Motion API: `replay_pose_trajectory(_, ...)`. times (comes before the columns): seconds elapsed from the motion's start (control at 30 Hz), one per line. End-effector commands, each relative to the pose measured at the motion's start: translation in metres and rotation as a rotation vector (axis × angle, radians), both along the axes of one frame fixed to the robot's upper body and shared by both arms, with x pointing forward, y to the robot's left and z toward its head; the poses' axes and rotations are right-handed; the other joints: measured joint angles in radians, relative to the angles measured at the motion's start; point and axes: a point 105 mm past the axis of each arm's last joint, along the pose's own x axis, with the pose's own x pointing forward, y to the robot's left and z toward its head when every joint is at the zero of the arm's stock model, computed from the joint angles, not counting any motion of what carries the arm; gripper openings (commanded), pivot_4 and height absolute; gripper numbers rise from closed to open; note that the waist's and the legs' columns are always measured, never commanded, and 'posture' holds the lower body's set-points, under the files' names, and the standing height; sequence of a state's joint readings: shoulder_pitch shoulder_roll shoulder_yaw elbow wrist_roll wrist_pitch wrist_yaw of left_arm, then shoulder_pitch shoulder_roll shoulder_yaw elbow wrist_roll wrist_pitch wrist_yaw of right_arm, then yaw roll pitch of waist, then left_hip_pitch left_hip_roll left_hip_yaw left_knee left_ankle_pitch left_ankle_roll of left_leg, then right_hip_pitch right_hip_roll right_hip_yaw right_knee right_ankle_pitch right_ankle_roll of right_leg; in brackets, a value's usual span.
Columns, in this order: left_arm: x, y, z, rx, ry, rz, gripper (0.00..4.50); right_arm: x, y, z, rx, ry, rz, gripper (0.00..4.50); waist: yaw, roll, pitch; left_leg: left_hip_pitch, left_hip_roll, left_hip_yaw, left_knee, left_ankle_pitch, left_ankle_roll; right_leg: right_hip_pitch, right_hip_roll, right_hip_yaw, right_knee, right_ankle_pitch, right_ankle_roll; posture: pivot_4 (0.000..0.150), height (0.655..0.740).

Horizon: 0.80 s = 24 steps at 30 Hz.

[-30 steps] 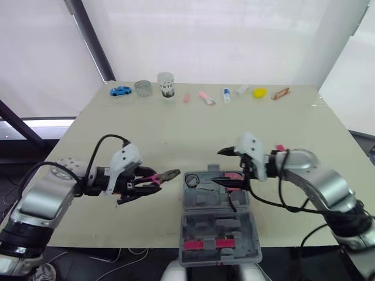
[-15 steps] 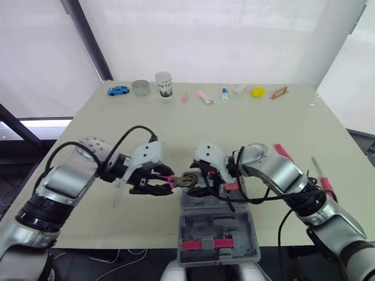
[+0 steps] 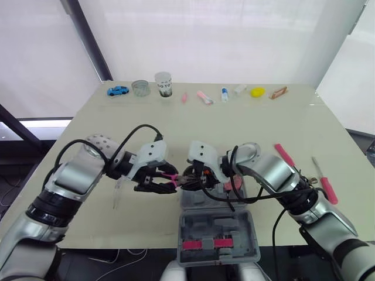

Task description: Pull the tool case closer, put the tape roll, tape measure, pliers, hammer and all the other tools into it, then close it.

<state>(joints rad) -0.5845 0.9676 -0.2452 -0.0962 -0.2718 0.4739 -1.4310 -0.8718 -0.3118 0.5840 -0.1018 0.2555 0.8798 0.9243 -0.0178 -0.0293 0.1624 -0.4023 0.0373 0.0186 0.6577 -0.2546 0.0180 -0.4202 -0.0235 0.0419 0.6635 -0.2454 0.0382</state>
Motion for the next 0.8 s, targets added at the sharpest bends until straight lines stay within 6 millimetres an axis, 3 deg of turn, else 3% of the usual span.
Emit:
replay_pose_trajectory(0.03, 0.000, -0.006, 0.011, -0.021, -0.041, -0.033, 2.46, -0.001, 0.003, 0.010, 0.014, -0.036, 0.016, 0.97, 0.000, 0.000, 0.000, 0.000, 0.000, 0.000, 0.001, 0.000, 0.000, 0.000, 0.000, 0.000, 0.000, 0.000, 0.000, 0.150, 0.7400)
replay_pose_trajectory(0.3, -0.002, -0.012, 0.015, -0.100, -0.042, -0.017, 2.46, 0.000, -0.004, 0.006, 0.002, -0.032, 0.005, 0.97, 0.000, 0.000, 0.000, -0.001, 0.000, -0.001, 0.003, 0.000, 0.000, 0.000, 0.000, 0.000, 0.001, 0.000, 0.000, 0.150, 0.7400)
replay_pose_trajectory(0.33, -0.001, -0.013, 0.016, -0.115, -0.049, -0.009, 3.47, 0.000, -0.006, 0.005, 0.002, -0.032, 0.004, 0.97, 0.000, 0.000, 0.000, -0.001, 0.000, -0.001, 0.003, 0.000, 0.000, 0.000, 0.000, 0.000, 0.001, 0.000, 0.000, 0.150, 0.7400)
replay_pose_trajectory(0.4, -0.001, -0.013, 0.016, -0.145, -0.044, 0.018, 3.86, 0.000, -0.010, 0.004, -0.001, -0.034, -0.003, 0.97, 0.000, 0.000, 0.000, -0.002, 0.000, -0.001, 0.003, 0.000, 0.000, 0.000, 0.000, -0.001, 0.001, 0.000, 0.000, 0.150, 0.7400)
replay_pose_trajectory(0.43, 0.000, -0.013, 0.016, -0.162, -0.042, 0.036, 4.48, 0.000, -0.013, 0.003, -0.004, -0.035, -0.006, 0.97, 0.001, 0.000, 0.000, -0.003, 0.000, -0.002, 0.004, 0.000, 0.000, 0.000, 0.000, -0.002, 0.001, 0.000, 0.000, 0.150, 0.7400)
replay_pose_trajectory(0.5, 0.001, -0.013, 0.016, -0.225, -0.040, 0.088, 4.50, 0.000, -0.024, 0.000, -0.010, -0.031, -0.021, 0.97, 0.000, 0.000, 0.000, -0.005, 0.000, -0.003, 0.007, 0.000, 0.000, -0.001, 0.000, -0.002, 0.001, 0.000, 0.000, 0.150, 0.7400)
replay_pose_trajectory(0.53, 0.000, -0.012, 0.016, -0.260, -0.037, 0.111, 4.50, 0.000, -0.031, -0.001, -0.014, -0.025, -0.032, 0.97, 0.001, 0.000, 0.000, -0.014, 0.000, -0.004, 0.012, 0.000, 0.000, -0.010, 0.000, -0.003, 0.006, 0.000, 0.000, 0.150, 0.7400)
replay_pose_trajectory(0.7, -0.011, -0.002, 0.022, -0.560, -0.063, 0.225, 4.50, 0.002, -0.081, -0.009, -0.073, -0.012, -0.120, 0.97, 0.002, 0.000, 0.000, -0.015, 0.001, -0.003, 0.012, 0.000, 0.000, -0.012, -0.002, -0.002, 0.008, 0.000, 0.000, 0.150, 0.7400)
replay_pose_trajectory(0.8, -0.028, 0.009, 0.020, -0.663, -0.051, 0.214, 4.50, 0.003, -0.107, -0.008, -0.106, -0.020, -0.158, 0.97, 0.000, 0.000, 0.000, -0.014, 0.001, -0.003, 0.013, 0.000, 0.000, -0.012, -0.003, -0.002, 0.009, 0.000, 0.000, 0.150, 0.7400)
